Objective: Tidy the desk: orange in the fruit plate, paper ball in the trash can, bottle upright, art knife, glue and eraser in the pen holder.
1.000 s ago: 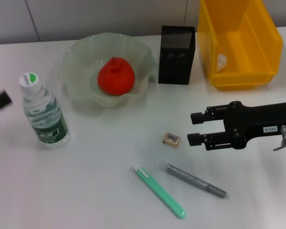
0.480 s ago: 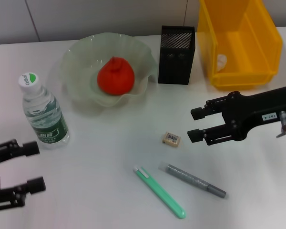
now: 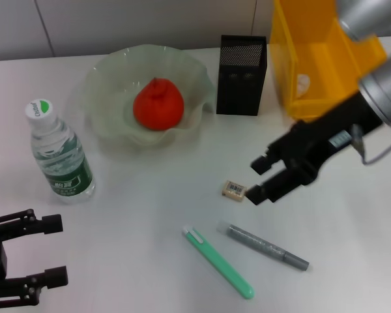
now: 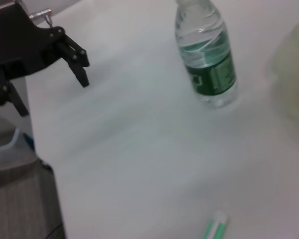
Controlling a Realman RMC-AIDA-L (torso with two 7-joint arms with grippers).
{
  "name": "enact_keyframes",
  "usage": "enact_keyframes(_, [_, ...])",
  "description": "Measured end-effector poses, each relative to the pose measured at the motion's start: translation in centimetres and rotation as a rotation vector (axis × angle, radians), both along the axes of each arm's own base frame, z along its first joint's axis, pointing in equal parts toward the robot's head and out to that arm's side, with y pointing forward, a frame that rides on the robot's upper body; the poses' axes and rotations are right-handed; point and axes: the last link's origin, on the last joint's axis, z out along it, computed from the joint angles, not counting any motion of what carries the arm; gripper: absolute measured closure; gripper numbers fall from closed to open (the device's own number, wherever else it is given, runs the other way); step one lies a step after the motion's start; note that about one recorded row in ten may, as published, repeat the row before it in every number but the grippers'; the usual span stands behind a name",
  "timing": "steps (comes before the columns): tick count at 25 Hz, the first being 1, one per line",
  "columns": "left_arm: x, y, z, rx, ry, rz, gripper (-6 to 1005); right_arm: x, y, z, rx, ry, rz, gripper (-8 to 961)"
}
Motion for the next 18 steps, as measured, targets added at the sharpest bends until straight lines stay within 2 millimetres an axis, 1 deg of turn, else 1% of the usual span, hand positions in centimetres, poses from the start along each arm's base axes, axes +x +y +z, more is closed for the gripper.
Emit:
enact_keyframes(4, [0.1,0.1,-0.1,-0.006,0.018,-0.015,202,-2.8,0.9,-0.6,-0.070,-0.075,-0.085,294])
enact_keyframes(8, [0.2,0.1,-0.2,-0.009,0.025,-0.023,202,-4.6,1.7,-2.3,-0.110,-0.180,-0.199,298])
enact_keyframes(14, [0.2,0.1,-0.3,-0.003,0.033,-0.039,202,-5.8,2.0,-5.4,-0.139,-0.349,-0.283,303])
enact_keyframes(18, [0.3,0.1,-0.4,0.007,0.069,-0.076,202,-6.1,2.1,-7.1,-0.107,-0.424,-0.305,307])
